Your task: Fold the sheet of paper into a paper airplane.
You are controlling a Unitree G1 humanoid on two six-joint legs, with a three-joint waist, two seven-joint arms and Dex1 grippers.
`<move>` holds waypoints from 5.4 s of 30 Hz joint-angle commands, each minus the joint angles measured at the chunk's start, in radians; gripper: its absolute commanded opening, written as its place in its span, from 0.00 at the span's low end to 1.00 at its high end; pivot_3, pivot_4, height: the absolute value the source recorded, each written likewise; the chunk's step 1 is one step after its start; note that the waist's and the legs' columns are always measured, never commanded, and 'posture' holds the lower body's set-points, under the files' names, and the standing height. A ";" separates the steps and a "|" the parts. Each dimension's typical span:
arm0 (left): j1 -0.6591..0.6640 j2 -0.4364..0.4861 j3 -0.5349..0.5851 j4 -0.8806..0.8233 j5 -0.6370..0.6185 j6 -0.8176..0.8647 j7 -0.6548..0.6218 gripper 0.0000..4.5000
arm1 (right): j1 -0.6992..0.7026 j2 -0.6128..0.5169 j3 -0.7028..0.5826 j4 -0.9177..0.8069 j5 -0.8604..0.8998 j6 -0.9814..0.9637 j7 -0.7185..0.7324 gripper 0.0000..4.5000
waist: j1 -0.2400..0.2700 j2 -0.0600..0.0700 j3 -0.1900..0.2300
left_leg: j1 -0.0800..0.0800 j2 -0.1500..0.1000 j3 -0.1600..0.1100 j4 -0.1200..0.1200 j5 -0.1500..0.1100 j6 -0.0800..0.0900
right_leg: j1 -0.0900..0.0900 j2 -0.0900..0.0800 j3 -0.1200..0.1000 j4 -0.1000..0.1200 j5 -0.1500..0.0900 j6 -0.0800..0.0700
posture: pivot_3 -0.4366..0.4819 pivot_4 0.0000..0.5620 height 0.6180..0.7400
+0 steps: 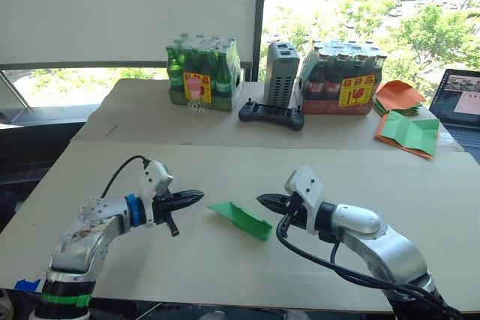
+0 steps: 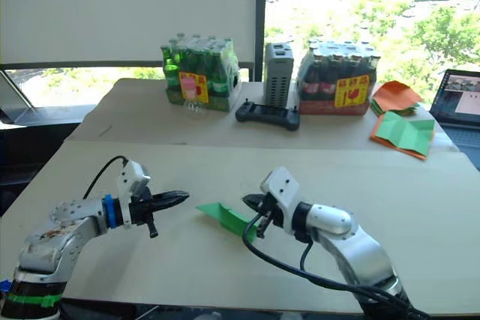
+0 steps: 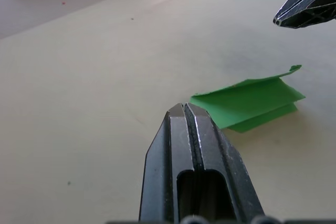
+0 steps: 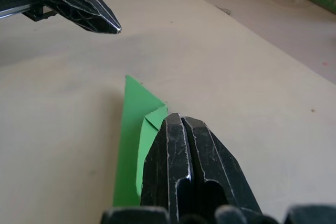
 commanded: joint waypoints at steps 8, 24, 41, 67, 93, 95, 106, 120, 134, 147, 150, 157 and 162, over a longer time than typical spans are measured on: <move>0.191 -0.035 0.099 -0.223 -0.195 0.092 0.140 0.26 | 0.169 -0.026 -0.062 -0.171 0.165 -0.095 0.101 0.42 | 0.017 0.002 0.001 | 0.000 0.000 0.001 0.000 0.000 0.000 | 0.000 0.000 0.001 0.000 0.000 0.000 | 0.48 0.27 0.47; 0.210 -0.005 0.025 -0.268 -0.221 0.078 0.204 1.00 | 0.147 0.040 0.065 0.040 0.099 -0.093 0.038 1.00 | 0.017 0.002 0.002 | 0.001 0.000 0.002 0.000 -0.001 0.001 | 0.001 -0.001 0.001 0.000 0.000 0.000 | 0.48 0.27 0.47; 0.197 -0.008 0.001 -0.294 -0.267 0.074 0.260 1.00 | 0.039 0.057 -0.004 0.161 0.150 -0.058 0.046 1.00 | 0.016 0.003 0.002 | 0.001 0.000 0.002 -0.001 -0.001 0.000 | 0.000 0.000 0.001 0.000 0.000 -0.001 | 0.48 0.27 0.47; 0.147 0.018 -0.034 -0.305 -0.339 0.109 0.302 1.00 | 0.014 0.026 0.055 0.209 0.155 -0.073 0.090 1.00 | 0.016 0.004 0.003 | 0.002 0.000 0.002 -0.004 -0.001 0.000 | 0.001 -0.001 0.002 -0.002 0.000 -0.001 | 0.48 0.27 0.47; 0.130 0.035 -0.037 -0.330 -0.406 0.149 0.369 1.00 | -0.040 0.022 0.049 0.236 0.017 -0.267 0.108 0.88 | 0.013 0.004 0.003 | 0.002 0.000 0.002 -0.005 0.000 -0.002 | 0.000 -0.001 0.002 -0.001 0.000 -0.001 | 0.48 0.27 0.47; 0.140 0.036 -0.037 -0.326 -0.398 0.140 0.361 1.00 | -0.036 0.017 0.059 0.230 -0.015 -0.304 0.107 0.74 | 0.014 0.004 0.003 | 0.002 0.000 0.002 -0.004 0.000 -0.002 | 0.000 -0.001 0.002 -0.001 0.000 -0.001 | 0.48 0.27 0.47; 0.164 0.036 -0.042 -0.314 -0.378 0.109 0.336 1.00 | -0.013 0.007 0.078 0.261 -0.080 -0.302 0.110 0.29 | 0.014 0.004 0.004 | 0.002 0.000 0.002 -0.005 0.000 -0.002 | 0.000 -0.001 0.002 -0.001 0.000 -0.001 | 0.48 0.27 0.47; 0.184 0.027 -0.041 -0.309 -0.359 0.094 0.317 1.00 | -0.014 0.006 0.106 0.330 -0.137 -0.321 0.124 0.29 | 0.014 0.004 0.004 | 0.002 0.000 0.002 -0.004 0.000 -0.002 | 0.000 -0.001 0.002 -0.001 0.000 -0.001 | 0.48 0.27 0.47; 0.174 0.034 -0.037 -0.316 -0.371 0.094 0.304 1.00 | -0.026 0.020 0.092 0.338 -0.133 -0.313 0.125 0.01 | 0.014 0.004 0.004 | 0.002 0.000 0.002 -0.004 0.000 -0.002 | 0.000 -0.001 0.002 -0.001 0.000 -0.001 | 0.48 0.27 0.47; 0.095 0.035 -0.082 -0.358 -0.364 0.079 0.288 1.00 | -0.122 0.025 -0.222 0.374 -0.111 -0.174 -0.141 0.01 | 0.016 0.004 0.004 | 0.002 0.000 0.002 -0.004 0.000 -0.002 | 0.000 -0.001 0.002 -0.001 0.000 -0.001 | 0.48 0.27 0.47; 0.061 0.047 -0.094 -0.378 -0.364 0.080 0.279 1.00 | -0.160 0.023 -0.340 0.425 -0.164 -0.082 -0.320 0.01 | 0.017 0.004 0.004 | 0.002 0.000 0.002 -0.004 0.000 -0.002 | 0.000 -0.001 0.002 0.000 0.000 -0.001 | 0.48 0.27 0.47; 0.016 0.118 -0.183 -0.364 -0.221 -0.023 0.204 1.00 | -0.122 0.033 -0.462 0.443 -0.155 0.040 -0.442 0.01 | 0.011 0.005 0.004 | 0.001 0.000 0.004 -0.005 0.000 -0.002 | -0.001 -0.001 0.004 0.000 0.000 -0.001 | 0.48 0.27 0.47; 0.019 0.122 -0.212 -0.331 -0.196 -0.068 0.147 1.00 | -0.103 0.005 -0.466 0.473 -0.169 0.048 -0.443 0.01 | 0.011 0.009 0.006 | 0.001 0.000 0.005 -0.004 0.000 -0.002 | -0.001 -0.001 0.005 0.000 0.000 -0.001 | 0.48 0.27 0.47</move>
